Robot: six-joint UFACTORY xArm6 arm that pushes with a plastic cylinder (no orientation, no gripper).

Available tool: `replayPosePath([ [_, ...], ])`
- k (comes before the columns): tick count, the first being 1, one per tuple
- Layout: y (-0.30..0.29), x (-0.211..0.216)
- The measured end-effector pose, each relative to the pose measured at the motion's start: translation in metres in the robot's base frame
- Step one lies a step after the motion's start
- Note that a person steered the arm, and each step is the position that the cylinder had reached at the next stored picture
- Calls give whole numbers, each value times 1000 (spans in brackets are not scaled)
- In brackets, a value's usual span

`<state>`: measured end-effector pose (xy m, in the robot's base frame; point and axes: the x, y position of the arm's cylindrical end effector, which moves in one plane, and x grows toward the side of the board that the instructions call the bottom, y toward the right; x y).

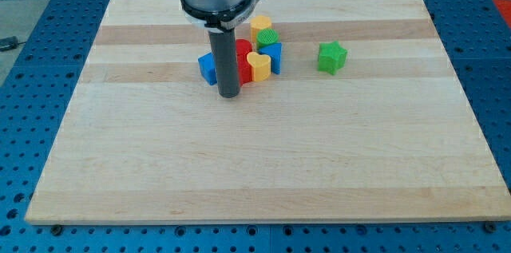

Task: Touch the left of the blue cube

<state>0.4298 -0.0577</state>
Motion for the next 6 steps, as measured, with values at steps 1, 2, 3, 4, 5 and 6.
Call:
replayPosePath([
  [1,-18,8],
  [2,-60,16],
  [3,-68,1],
  [4,-60,-20],
  [5,-55,-35],
  [6,-49,-37],
])
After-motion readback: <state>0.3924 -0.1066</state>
